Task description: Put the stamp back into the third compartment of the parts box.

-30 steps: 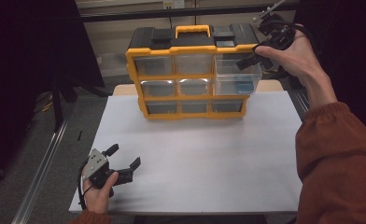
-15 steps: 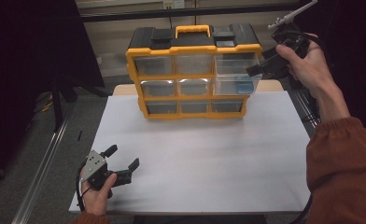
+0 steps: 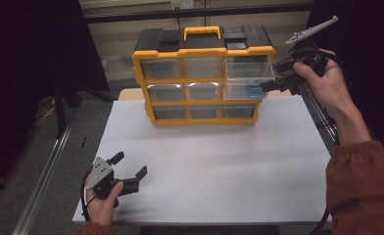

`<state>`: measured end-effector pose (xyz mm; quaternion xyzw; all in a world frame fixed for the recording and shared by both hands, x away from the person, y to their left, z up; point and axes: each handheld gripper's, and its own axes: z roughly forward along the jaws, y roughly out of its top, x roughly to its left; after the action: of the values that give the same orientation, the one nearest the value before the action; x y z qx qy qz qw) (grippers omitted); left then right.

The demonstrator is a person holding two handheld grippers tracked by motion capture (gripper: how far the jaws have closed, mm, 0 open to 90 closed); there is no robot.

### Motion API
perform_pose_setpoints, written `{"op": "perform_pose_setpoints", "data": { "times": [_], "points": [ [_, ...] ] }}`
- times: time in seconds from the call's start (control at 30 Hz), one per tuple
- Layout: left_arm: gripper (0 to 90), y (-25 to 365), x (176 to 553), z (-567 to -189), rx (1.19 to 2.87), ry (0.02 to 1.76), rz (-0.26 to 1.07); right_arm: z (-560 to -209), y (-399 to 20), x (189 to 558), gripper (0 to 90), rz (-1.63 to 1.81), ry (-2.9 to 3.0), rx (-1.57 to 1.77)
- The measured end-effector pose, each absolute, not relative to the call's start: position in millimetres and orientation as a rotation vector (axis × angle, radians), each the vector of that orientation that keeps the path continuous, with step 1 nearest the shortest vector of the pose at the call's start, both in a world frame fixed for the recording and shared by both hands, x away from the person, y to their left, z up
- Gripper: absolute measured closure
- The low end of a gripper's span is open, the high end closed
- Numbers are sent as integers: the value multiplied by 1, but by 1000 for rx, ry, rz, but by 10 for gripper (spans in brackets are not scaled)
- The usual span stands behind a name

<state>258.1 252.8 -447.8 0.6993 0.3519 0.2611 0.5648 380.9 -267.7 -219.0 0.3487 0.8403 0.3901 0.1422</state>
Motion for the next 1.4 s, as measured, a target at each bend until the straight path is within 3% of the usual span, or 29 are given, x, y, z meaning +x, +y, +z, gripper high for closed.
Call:
{"op": "perform_pose_setpoints", "data": {
  "times": [1.4],
  "points": [
    [34,253,257,-447,1627,844,613,-357,-265,340,54,1223,2311,1044]
  ]
}}
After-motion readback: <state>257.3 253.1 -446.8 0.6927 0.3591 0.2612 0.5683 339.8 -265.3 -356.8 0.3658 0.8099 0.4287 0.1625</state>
